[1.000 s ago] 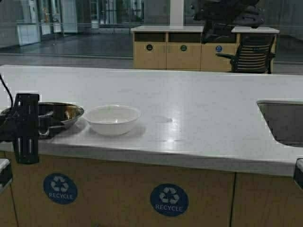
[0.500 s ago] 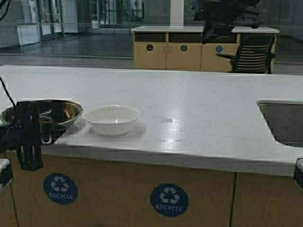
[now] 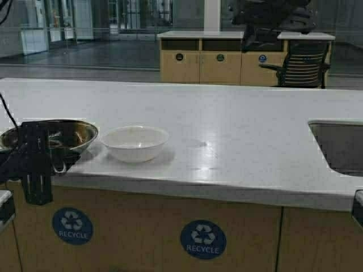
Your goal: Add oil to the pan and cook the shrimp and serve it
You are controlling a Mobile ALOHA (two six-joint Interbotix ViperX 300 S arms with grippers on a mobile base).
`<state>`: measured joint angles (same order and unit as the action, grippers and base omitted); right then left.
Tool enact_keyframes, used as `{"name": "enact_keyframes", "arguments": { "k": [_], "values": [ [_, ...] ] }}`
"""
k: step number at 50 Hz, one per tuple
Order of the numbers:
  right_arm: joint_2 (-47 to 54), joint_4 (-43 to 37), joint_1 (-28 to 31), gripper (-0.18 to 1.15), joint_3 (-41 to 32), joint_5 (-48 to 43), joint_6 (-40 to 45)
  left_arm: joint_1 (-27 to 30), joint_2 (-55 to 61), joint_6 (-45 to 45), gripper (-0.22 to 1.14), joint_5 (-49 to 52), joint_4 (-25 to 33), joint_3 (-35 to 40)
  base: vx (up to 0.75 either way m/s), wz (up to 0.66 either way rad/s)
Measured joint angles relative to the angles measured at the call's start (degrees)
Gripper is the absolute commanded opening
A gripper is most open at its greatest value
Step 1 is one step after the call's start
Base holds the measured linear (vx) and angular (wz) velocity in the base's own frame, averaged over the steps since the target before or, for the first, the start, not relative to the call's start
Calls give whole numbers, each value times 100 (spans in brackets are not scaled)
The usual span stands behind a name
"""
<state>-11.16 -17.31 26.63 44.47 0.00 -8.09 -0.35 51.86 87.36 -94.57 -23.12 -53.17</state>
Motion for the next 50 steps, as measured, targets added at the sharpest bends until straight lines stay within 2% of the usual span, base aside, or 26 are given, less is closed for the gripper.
{"name": "enact_keyframes", "arguments": {
  "k": [5,7,27,40,50],
  "values": [
    [9,0,9,6,-9,0,0,0,0,-18,100,-53,9,-9,0,0],
    [9,0,9,6,-9,0,0,0,0,-18,105,-70,9,-9,0,0],
    [9,0,9,6,-9,0,0,0,-149,-237,103,-176,9,-290,0,0],
    [9,0,9,6,-9,18,0,185,-431,-729,103,-220,0,-817,0,0],
    [9,0,9,6,-9,18,0,431,-650,-1600,103,-193,-9,-1345,0,0]
  ]
}}
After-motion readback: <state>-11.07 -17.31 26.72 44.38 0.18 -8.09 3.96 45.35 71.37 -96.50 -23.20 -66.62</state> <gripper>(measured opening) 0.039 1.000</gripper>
